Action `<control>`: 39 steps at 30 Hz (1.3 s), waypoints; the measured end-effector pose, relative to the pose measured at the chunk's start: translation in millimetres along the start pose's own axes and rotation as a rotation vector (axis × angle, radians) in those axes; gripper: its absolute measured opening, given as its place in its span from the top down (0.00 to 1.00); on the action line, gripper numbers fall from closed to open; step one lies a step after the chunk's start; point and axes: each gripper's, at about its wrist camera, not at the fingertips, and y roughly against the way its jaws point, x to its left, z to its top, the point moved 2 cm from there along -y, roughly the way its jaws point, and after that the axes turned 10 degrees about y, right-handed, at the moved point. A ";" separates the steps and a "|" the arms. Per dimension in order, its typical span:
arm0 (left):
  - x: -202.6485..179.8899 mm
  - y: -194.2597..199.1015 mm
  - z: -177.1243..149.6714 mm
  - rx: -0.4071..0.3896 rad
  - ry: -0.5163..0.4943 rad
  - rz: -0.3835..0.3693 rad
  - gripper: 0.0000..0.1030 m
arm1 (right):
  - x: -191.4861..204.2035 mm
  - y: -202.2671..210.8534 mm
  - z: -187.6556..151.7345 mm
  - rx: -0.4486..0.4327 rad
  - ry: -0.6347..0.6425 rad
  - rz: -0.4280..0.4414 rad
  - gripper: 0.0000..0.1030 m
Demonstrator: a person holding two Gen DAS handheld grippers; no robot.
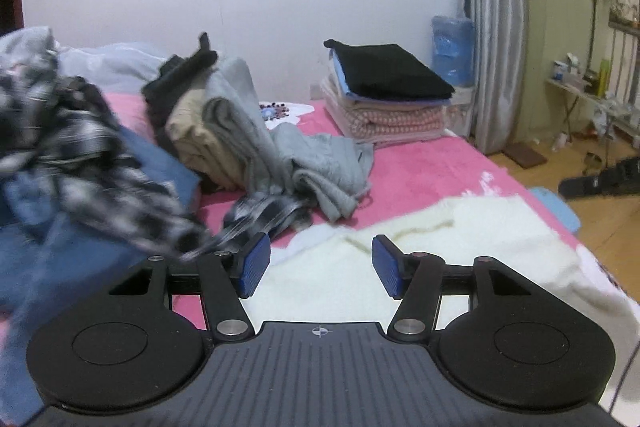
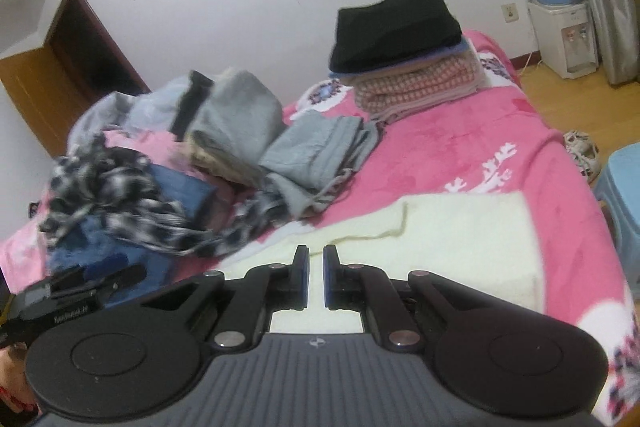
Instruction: Fold clothes
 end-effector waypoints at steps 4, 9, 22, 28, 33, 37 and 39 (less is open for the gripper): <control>-3.6 54.2 -28.5 0.091 -0.015 0.001 0.44 | 41.6 53.4 -22.9 0.009 -0.004 0.042 0.94; -23.4 97.0 -101.1 0.256 -0.021 -0.061 0.43 | 91.1 99.5 -83.0 0.099 -0.023 0.095 0.94; -69.5 94.5 -243.6 0.519 -0.058 -0.050 0.43 | 138.9 98.4 -249.9 0.346 0.120 -0.195 0.94; -64.6 87.6 -260.7 0.510 -0.078 -0.008 0.33 | 132.9 84.2 -270.0 0.391 0.232 -0.327 0.93; -70.0 88.5 -265.8 0.503 -0.072 0.036 0.26 | 128.7 86.4 -282.4 0.371 0.239 -0.340 0.93; -71.3 91.5 -267.4 0.502 -0.054 0.064 0.21 | 127.5 90.0 -284.2 0.365 0.234 -0.336 0.90; -71.5 92.3 -267.2 0.505 -0.045 0.071 0.20 | 126.1 91.8 -284.8 0.360 0.212 -0.330 0.89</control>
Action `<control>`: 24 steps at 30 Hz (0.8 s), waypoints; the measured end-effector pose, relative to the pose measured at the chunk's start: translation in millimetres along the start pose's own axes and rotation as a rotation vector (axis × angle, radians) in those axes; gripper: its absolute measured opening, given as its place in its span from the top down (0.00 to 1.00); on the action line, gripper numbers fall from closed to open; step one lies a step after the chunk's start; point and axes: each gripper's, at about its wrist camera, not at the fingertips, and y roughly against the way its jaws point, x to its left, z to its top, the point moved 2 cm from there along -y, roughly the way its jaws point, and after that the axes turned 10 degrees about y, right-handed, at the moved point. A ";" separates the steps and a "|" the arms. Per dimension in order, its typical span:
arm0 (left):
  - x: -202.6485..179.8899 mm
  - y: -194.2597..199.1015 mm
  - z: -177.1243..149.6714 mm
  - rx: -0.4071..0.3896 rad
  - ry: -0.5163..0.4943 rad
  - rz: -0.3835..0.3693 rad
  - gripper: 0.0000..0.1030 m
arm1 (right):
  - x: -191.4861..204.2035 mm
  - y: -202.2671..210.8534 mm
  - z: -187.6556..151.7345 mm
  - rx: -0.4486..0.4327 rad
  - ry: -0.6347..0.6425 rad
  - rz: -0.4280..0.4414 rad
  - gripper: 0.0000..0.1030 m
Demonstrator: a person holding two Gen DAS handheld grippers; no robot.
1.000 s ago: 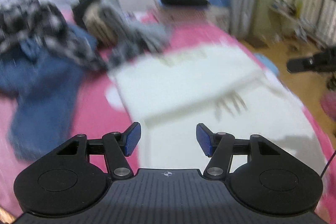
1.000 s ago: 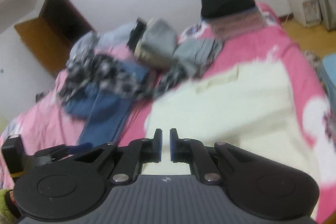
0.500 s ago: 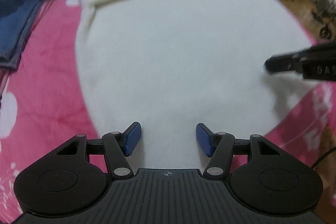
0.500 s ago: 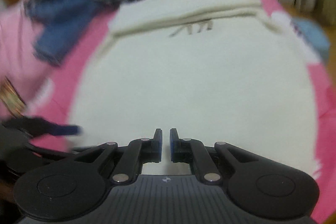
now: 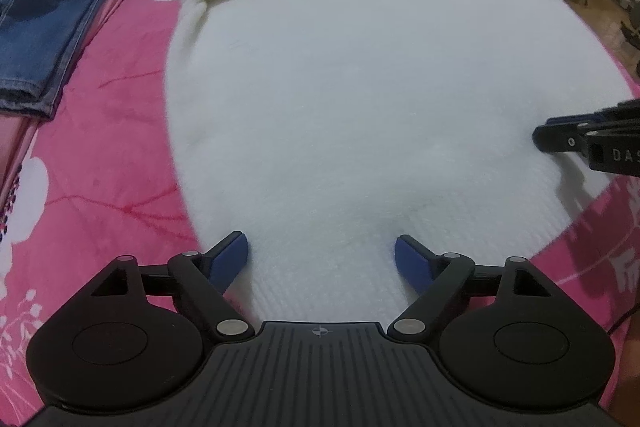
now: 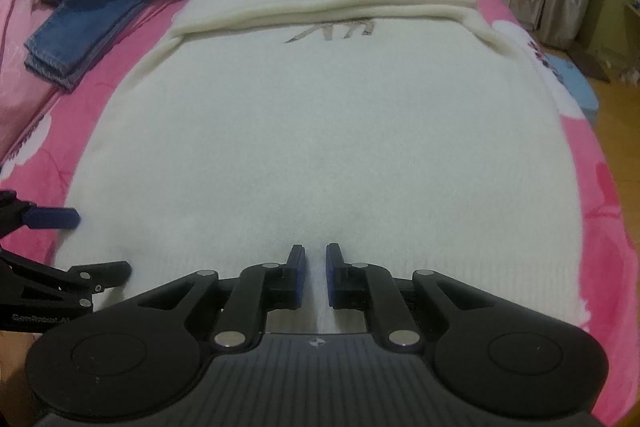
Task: Fold clothes
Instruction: 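Move both open tools over the flat cream sweater toward its hem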
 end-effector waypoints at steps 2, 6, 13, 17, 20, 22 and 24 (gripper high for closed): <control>-1.1 1.5 -0.5 0.004 0.001 0.007 0.18 | -1.4 0.3 -0.5 -0.003 -0.012 0.006 0.88; -1.9 -1.1 0.9 0.008 0.002 0.026 0.12 | -2.8 -0.2 -0.2 -0.006 -0.014 0.011 0.88; 5.3 -6.0 2.2 0.051 0.074 0.045 0.01 | -4.2 -2.3 0.0 -0.008 -0.025 0.018 0.84; 4.0 -4.3 0.0 0.047 0.069 0.047 0.01 | -2.7 -2.7 0.3 -0.010 -0.018 0.022 0.79; 2.8 -3.6 -0.6 0.049 0.071 0.050 0.01 | -1.0 -2.5 0.2 -0.010 -0.014 0.024 0.75; 2.8 -3.4 -0.4 0.054 0.075 0.051 0.01 | 0.3 -2.3 0.2 -0.010 -0.008 0.020 0.75; 3.7 -3.4 0.3 0.060 0.082 0.051 0.00 | 0.9 -2.0 0.4 -0.009 -0.006 0.018 0.75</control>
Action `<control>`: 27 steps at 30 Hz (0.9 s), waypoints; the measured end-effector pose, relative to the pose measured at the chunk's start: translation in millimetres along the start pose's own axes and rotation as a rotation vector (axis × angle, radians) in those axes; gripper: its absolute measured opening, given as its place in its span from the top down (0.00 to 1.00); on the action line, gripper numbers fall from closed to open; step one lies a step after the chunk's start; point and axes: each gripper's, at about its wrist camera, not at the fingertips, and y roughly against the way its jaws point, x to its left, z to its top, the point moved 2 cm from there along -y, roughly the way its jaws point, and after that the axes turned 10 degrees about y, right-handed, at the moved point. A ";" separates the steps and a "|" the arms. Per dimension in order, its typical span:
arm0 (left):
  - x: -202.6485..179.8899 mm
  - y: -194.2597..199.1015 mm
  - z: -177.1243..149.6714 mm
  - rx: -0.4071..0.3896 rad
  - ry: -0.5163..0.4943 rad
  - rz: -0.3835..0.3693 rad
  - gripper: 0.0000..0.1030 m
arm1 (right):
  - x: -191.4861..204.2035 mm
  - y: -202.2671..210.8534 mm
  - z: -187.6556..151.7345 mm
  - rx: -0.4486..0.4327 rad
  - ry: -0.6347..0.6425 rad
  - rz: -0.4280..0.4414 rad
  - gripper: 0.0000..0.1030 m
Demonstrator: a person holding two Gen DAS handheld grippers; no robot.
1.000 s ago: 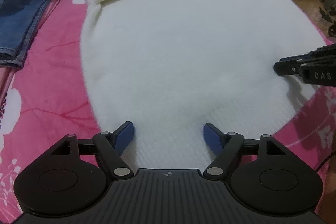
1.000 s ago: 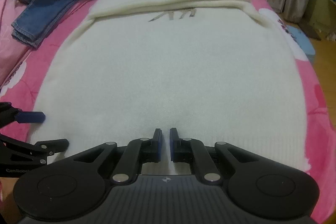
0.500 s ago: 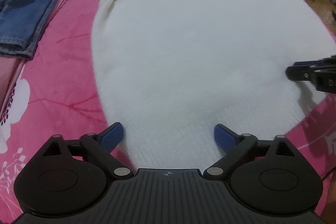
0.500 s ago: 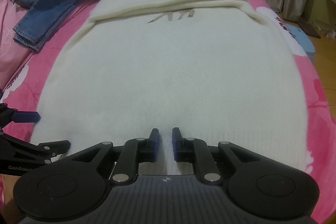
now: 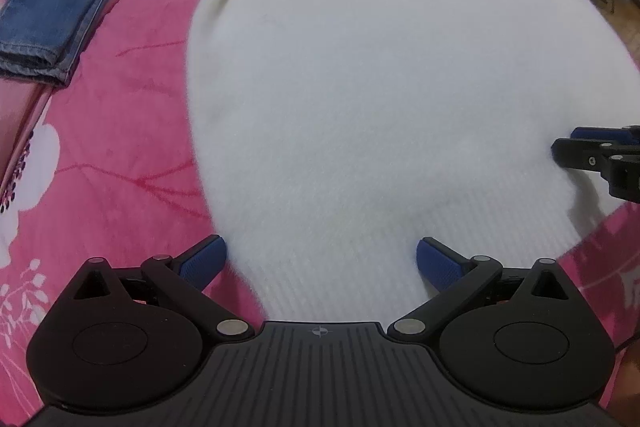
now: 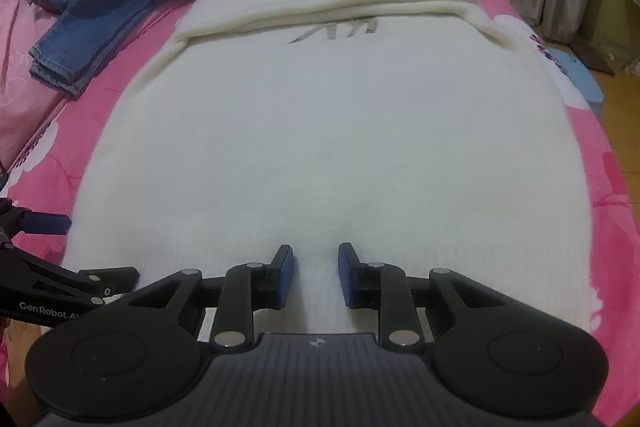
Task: Fold clothes
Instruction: 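Move both open tools over the flat cream sweater toward its hem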
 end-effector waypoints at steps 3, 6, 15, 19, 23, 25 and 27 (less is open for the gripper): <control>1.1 -0.2 0.6 0.007 0.009 0.001 0.00 | 0.7 0.3 -0.3 -0.001 0.002 0.002 0.73; 1.7 -0.3 0.7 0.014 0.019 0.004 0.00 | 3.2 0.2 0.0 0.000 0.011 -0.002 0.70; -0.1 -0.5 0.0 0.012 0.022 0.019 0.00 | 11.1 8.6 1.3 -0.027 0.054 -0.042 0.67; -1.1 -0.4 0.0 0.012 0.021 0.025 0.00 | 9.8 13.5 4.7 -0.057 0.078 -0.110 0.64; -2.3 0.0 0.3 0.011 0.020 0.033 0.00 | 4.4 9.4 3.3 -0.032 0.059 -0.127 0.62; -1.3 0.0 0.0 0.012 0.024 0.031 0.00 | 4.9 7.3 1.5 -0.025 0.064 -0.127 0.60; -0.3 -0.4 0.0 0.015 0.029 0.027 0.00 | 6.0 5.6 0.0 -0.021 0.068 -0.124 0.54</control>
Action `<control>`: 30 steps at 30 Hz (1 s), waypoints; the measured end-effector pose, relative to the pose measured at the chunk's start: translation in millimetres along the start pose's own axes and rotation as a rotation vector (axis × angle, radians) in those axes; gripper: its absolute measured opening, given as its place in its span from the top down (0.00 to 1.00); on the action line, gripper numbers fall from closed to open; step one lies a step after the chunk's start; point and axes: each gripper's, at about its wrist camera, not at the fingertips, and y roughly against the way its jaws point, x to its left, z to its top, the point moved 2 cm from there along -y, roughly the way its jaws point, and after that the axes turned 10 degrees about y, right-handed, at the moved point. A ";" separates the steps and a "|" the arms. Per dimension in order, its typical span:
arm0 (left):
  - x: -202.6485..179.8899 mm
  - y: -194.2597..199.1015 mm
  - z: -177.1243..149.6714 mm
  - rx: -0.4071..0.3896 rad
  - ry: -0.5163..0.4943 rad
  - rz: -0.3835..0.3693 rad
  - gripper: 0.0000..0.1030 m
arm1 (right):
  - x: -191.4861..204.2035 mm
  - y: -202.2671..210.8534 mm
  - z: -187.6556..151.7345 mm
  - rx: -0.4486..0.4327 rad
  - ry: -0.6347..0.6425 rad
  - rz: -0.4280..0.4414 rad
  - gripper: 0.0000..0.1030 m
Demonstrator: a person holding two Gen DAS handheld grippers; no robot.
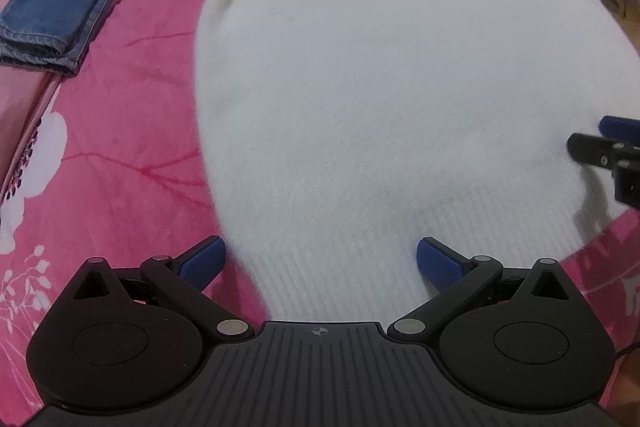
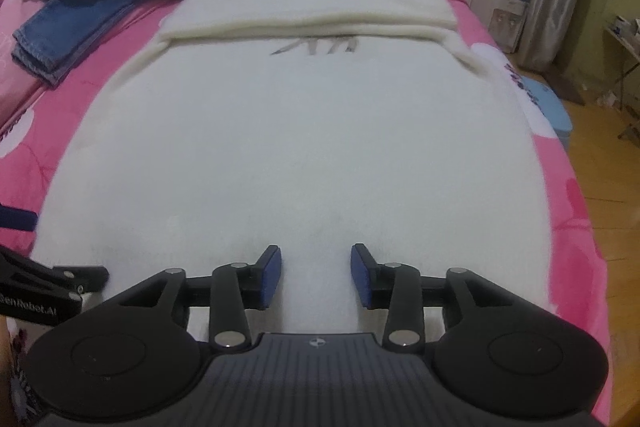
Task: Fold clothes
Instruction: 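Move both open tools over the flat cream sweater toward its hem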
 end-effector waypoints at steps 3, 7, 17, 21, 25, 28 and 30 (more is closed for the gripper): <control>1.4 -0.5 -0.1 0.004 0.006 -0.005 0.00 | 2.3 -0.9 -0.9 0.003 0.001 0.012 0.46; 2.5 -1.4 0.2 0.006 0.011 -0.008 0.00 | 4.4 -1.4 -2.2 0.004 0.006 0.013 0.43; 3.1 -2.5 0.4 0.008 0.017 -0.012 0.00 | 18.6 -4.1 -7.2 0.001 0.079 -0.018 0.28; 3.2 -2.8 0.4 0.010 0.019 -0.013 0.00 | 21.5 -5.2 -8.2 0.000 0.096 -0.031 0.27; 3.2 -3.0 0.3 0.011 0.021 -0.014 0.00 | 20.5 -5.8 -9.0 0.005 0.084 -0.032 0.21; 3.4 -3.1 0.3 0.012 0.021 -0.016 0.00 | 20.4 -7.3 -9.7 0.018 0.075 -0.026 0.12; 3.9 -3.1 0.3 0.012 0.021 -0.017 0.00 | 21.1 -8.0 -10.3 0.026 0.074 -0.022 0.06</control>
